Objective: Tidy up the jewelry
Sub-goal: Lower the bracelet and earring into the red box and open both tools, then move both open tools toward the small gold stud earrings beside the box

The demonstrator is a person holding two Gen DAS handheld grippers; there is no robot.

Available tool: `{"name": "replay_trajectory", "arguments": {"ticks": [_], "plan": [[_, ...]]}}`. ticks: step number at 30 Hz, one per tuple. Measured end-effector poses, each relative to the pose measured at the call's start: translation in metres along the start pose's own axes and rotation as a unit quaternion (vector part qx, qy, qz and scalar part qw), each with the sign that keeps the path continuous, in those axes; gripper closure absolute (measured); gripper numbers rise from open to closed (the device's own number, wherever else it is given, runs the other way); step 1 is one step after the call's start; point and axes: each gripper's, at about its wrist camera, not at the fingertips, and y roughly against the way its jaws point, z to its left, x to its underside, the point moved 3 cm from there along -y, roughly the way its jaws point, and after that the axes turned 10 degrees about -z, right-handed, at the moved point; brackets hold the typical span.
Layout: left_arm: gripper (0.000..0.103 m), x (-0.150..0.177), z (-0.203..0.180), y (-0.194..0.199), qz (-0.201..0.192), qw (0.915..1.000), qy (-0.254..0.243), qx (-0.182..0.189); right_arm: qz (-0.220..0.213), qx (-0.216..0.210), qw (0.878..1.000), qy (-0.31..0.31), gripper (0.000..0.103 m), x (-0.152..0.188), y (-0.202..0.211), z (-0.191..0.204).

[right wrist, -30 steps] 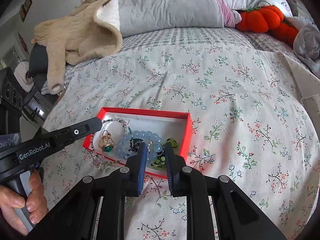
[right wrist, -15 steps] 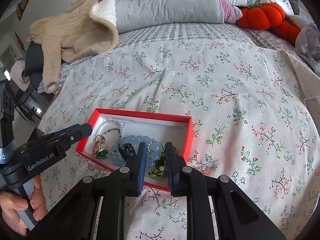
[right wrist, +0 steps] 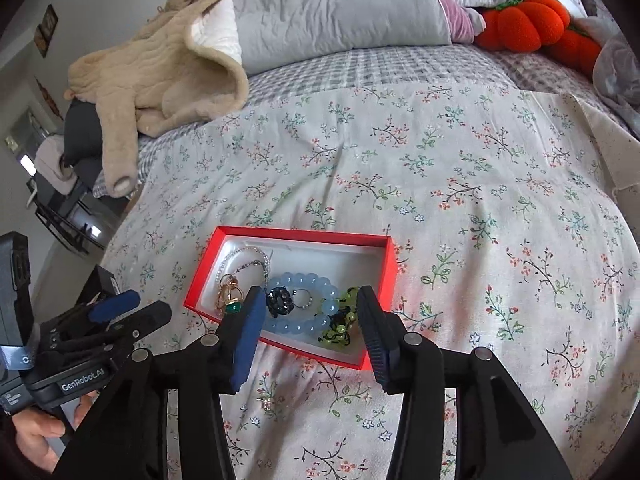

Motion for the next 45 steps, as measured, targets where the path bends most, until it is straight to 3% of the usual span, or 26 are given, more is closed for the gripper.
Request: {"name": "replay_trajectory", "arguments": {"ticks": [7,12,19,30,31,33,38,45], "plan": [[0.024,0.02,-0.005,0.032,0.021,0.9989,-0.027,-0.034,0.011,0.007,1.0,-0.001,0.053,0.01,0.031,0.001],[0.021,0.037,-0.01,0.056,0.021,0.9976,-0.045,-0.049,0.031,0.011,0.999,0.003,0.047,0.031,0.051,0.003],[0.021,0.061,-0.012,0.079,0.033,0.992,-0.087,-0.085,0.078,0.03,0.997,0.003,0.047,0.064,0.046,0.0],[0.02,0.085,0.013,0.062,0.055,0.9936,-0.069,-0.07,0.111,0.037,0.992,0.05,0.047,0.091,0.017,0.026],[0.02,0.085,0.015,0.058,0.054,0.9944,-0.063,-0.066,0.115,0.031,0.992,0.05,0.049,0.093,0.013,0.029],[0.02,0.084,0.021,0.05,0.053,0.996,-0.049,-0.052,0.132,0.018,0.99,0.048,0.069,0.098,0.003,0.034],[0.02,0.083,0.032,0.031,0.055,0.9978,-0.027,-0.024,0.173,0.013,0.985,0.016,0.074,0.106,-0.02,0.035],[0.02,0.075,0.04,0.008,0.08,0.9966,-0.02,0.002,0.18,0.017,0.983,-0.036,0.079,0.097,-0.035,0.033]]}}
